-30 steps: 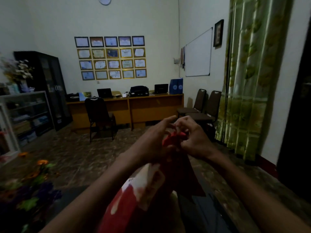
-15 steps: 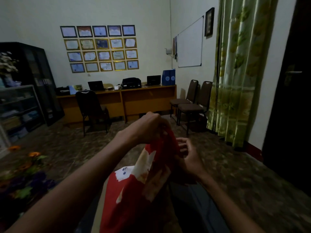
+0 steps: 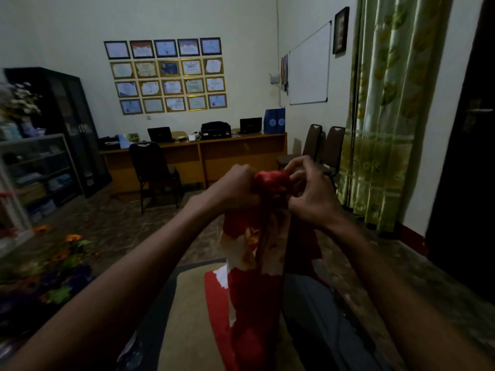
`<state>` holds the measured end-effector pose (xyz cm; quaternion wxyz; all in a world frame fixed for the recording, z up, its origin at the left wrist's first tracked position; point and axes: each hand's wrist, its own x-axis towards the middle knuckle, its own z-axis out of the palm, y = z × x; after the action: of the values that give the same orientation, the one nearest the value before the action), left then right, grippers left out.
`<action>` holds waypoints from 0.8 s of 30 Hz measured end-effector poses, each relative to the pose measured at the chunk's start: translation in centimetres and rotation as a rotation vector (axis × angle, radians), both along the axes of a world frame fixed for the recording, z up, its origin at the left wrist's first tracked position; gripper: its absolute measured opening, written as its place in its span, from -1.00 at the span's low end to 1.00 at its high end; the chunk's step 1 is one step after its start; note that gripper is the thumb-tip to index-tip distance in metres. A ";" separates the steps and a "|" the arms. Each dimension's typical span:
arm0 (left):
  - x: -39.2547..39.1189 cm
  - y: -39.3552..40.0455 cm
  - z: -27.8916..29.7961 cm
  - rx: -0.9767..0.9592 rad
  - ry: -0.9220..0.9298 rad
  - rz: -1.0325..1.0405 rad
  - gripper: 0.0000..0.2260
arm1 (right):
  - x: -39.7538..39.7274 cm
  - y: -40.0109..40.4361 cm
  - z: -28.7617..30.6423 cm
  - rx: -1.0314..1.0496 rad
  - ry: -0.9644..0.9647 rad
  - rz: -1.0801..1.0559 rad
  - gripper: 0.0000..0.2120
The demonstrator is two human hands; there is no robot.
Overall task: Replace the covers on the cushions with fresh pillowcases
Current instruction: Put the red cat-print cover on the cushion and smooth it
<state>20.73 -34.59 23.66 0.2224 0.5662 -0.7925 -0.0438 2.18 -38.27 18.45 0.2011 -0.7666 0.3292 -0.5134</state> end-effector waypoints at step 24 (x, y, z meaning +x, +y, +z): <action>17.2 9.1 -9.2 0.323 0.351 0.363 -0.74 | -5.0 -1.2 -3.6 0.394 0.209 -0.151 -0.77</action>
<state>37.88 -25.49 14.51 0.2672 0.7106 -0.6104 -0.2260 -2.83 -39.52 14.86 0.2724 -0.7348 0.4985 -0.3706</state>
